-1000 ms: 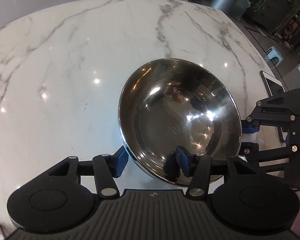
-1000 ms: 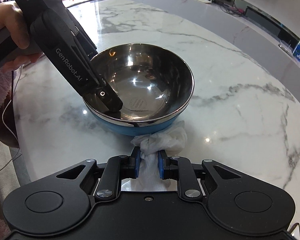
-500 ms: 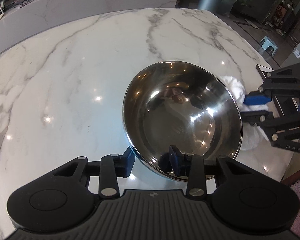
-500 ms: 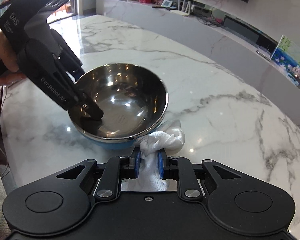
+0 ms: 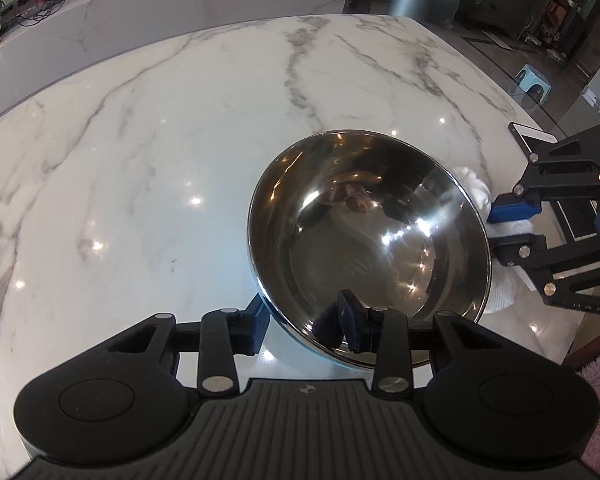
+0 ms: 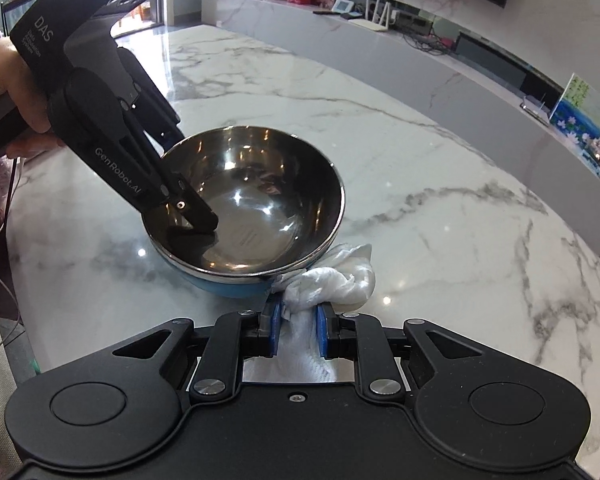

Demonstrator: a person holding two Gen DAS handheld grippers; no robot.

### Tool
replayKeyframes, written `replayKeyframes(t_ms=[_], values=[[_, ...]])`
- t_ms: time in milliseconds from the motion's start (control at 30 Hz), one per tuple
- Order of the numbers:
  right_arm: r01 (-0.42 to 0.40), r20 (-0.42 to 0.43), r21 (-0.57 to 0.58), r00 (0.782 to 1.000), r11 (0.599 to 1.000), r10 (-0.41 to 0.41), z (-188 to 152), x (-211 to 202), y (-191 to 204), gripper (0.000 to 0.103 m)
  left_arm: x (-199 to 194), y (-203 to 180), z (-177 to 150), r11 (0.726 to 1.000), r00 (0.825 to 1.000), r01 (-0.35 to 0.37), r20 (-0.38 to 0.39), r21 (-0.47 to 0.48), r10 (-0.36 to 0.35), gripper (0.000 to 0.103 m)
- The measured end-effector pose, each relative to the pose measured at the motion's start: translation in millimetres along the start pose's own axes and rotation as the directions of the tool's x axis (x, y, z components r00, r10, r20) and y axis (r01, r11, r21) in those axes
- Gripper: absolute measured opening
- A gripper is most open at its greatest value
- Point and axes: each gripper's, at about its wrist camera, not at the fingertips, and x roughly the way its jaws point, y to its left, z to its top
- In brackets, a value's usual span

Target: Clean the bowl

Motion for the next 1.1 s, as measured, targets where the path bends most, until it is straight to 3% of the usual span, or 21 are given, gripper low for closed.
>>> replayKeyframes(t_ms=[267,367,500,900,1100], values=[[-0.044,-0.047,-0.022,0.998,0.999,0.043,-2.1,13.3,8.1,0.017,0.2,1.2,0.0,1.000,1.000,-0.007,-0.005,-0.014,0.007,0.036],[-0.045,-0.047,-0.020,0.998,0.999,0.044,-1.8,13.9,7.2,0.017,-0.4,7.0,-0.4,0.996,1.000,0.002,-0.015,-0.094,-0.004,0.036],[-0.045,-0.050,-0.020,0.998,0.999,0.044,-2.3,14.3,5.1,0.017,-2.2,19.6,-3.0,0.973,0.996,0.080,-0.020,-0.217,-0.086,0.045],[-0.036,-0.056,-0.028,0.998,0.999,0.034,-3.6,16.5,8.0,0.017,0.6,11.5,-4.4,0.984,0.996,0.059,-0.052,-0.170,-0.069,0.038],[0.024,-0.009,-0.015,1.000,1.000,-0.024,-2.6,4.9,0.1,0.016,0.1,8.0,-3.0,0.992,0.998,0.043,-0.047,-0.119,-0.049,0.038]])
